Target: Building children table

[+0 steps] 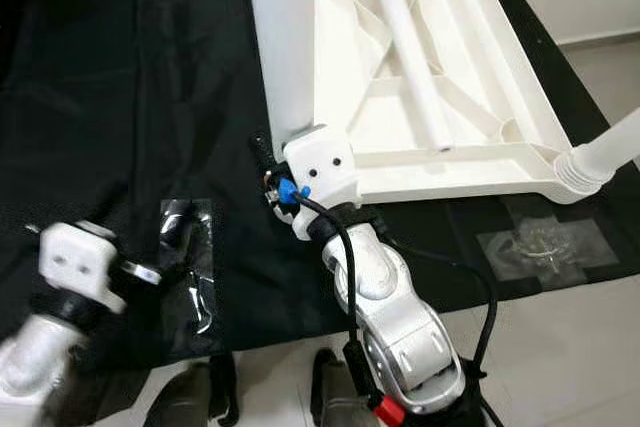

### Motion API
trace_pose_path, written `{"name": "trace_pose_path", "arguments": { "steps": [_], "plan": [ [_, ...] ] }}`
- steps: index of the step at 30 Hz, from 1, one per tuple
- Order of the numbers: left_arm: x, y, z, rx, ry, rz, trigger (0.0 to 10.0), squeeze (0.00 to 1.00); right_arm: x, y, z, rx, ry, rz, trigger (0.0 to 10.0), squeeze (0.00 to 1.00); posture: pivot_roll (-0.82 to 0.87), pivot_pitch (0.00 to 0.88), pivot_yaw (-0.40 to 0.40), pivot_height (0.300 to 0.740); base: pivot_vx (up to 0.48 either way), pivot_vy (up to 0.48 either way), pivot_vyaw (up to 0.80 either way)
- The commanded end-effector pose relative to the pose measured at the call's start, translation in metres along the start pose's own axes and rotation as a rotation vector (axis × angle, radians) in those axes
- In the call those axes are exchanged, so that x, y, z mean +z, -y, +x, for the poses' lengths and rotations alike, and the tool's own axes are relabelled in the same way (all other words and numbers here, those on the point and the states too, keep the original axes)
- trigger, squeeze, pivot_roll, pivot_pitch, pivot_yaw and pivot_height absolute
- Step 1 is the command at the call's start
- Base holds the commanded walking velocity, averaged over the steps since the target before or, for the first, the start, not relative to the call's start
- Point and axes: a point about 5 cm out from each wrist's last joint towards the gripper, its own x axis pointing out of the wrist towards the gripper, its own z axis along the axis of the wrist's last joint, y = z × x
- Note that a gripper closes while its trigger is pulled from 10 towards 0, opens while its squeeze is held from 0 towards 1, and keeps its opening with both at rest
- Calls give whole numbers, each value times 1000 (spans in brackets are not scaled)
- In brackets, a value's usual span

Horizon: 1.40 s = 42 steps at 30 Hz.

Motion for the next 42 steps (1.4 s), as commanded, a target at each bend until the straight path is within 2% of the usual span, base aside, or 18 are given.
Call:
{"name": "trace_pose_path", "arguments": {
  "steps": [1,3,5,6,9,13,14,16,18,22,24,28,30,32,35,37,41,42],
  "plan": [
    [-1,-10,-3,32,-16,-19,10000,0,-37,3,-6,-39,-182,-38,10000,0,16,266,-20,740,0,0,0],
    [24,-46,18,111,109,-54,10000,0,-41,3,-4,-61,-159,-40,10000,0,26,238,-14,740,0,0,0],
    [24,-46,18,111,109,-54,10000,0,-41,3,-4,-61,-159,-40,10000,0,26,238,-14,740,0,0,0],
    [38,-58,27,125,182,-146,10000,0,-41,3,-3,-76,-132,-30,10000,0,31,222,-10,740,0,0,0],
    [54,-66,37,73,269,-261,10000,0,-41,2,-2,-90,-102,-22,10000,0,30,208,-6,740,0,0,0],
    [65,-65,41,-4,306,-299,10000,0,-43,2,-1,-97,-102,-21,10000,0,36,201,-4,740,0,0,0],
    [74,-60,43,-98,334,-338,10000,0,-44,3,0,-103,-101,-19,10000,0,38,196,-3,740,0,0,0],
    [80,-57,44,-164,352,-363,10000,0,-45,3,1,-106,-99,-18,10000,0,38,195,-2,740,0,0,0],
    [95,-40,44,-376,375,-412,10000,0,-48,3,5,-117,-95,-22,10000,0,41,189,0,740,0,0,0],
    [100,-35,44,-445,373,-422,10000,0,-49,4,6,-122,-91,-24,10000,0,41,189,0,740,0,0,0],
    [103,-19,42,-588,357,-463,10000,0,-51,4,11,-133,-90,-31,10000,0,41,186,5,740,0,0,0],
    [102,-1,42,-730,324,-558,10000,0,-51,4,19,-140,-80,-42,10000,0,41,188,9,740,0,0,0],
    [102,-1,42,-730,324,-558,10000,0,-51,4,19,-140,-80,-42,10000,0,41,188,9,740,0,0,0],
    [99,15,44,-830,287,-592,10000,0,-50,4,24,-144,-66,-42,10000,0,43,186,8,740,0,0,0],
    [97,22,50,-839,267,-574,10000,0,-49,3,26,-145,-58,-41,10000,0,43,183,10,740,0,0,0],
    [95,31,67,-787,254,-540,10000,0,-47,1,29,-137,-41,-39,10000,0,39,177,16,740,0,0,0],
    [97,34,74,-773,258,-529,10000,0,-46,-2,30,-132,-36,-35,10000,0,39,177,16,740,0,0,0],
    [103,37,85,-750,265,-540,10000,0,-46,-5,31,-127,-25,-29,10000,0,41,174,20,740,0,0,0]
  ]
}}
